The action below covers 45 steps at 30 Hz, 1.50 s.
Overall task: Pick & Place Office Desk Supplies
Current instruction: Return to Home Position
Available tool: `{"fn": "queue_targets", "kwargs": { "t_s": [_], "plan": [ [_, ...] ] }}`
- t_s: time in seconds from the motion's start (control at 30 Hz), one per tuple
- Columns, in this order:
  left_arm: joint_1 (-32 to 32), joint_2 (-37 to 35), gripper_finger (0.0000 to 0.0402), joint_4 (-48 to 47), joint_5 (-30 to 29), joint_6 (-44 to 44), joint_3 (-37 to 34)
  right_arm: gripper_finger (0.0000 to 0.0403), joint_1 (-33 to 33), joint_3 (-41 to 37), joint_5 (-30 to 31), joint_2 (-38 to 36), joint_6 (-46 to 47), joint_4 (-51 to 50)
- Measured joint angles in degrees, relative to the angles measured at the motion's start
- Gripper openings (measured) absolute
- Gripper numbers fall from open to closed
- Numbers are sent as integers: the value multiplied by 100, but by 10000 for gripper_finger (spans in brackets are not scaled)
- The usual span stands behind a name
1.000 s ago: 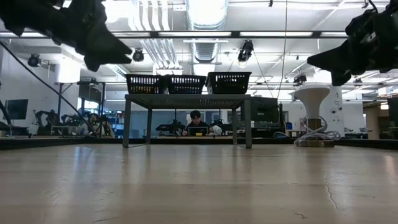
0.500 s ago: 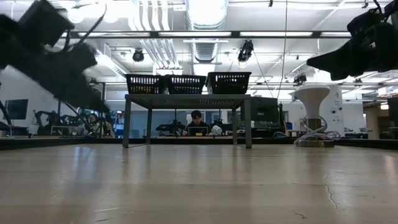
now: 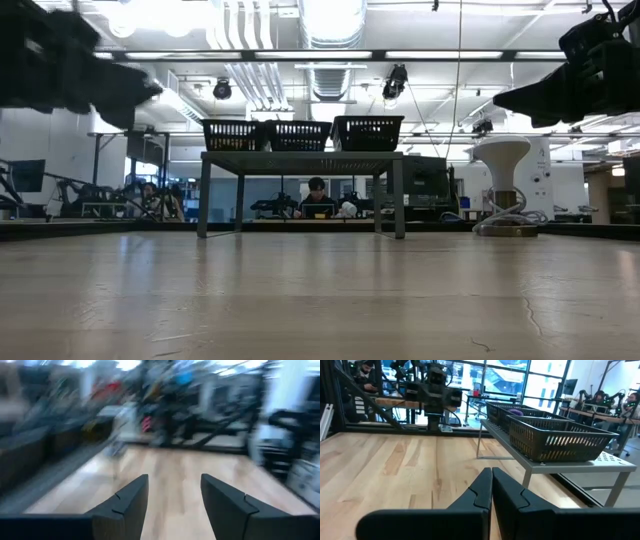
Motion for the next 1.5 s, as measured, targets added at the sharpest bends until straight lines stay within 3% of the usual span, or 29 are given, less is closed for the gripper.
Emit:
{"fn": "queue_targets", "kwargs": {
  "t_s": [0.1,0.37,1.5],
  "plan": [
    [-9,-222,186,-30,447,581,-6,8,0,0,0,3,1,0],
    [-40,-229,186,-55,399,237,-5,9,2,2,2,38,8,-1],
    [-46,-204,186,-51,398,245,-14,8,0,2,7,119,-23,0]
  ]
}}
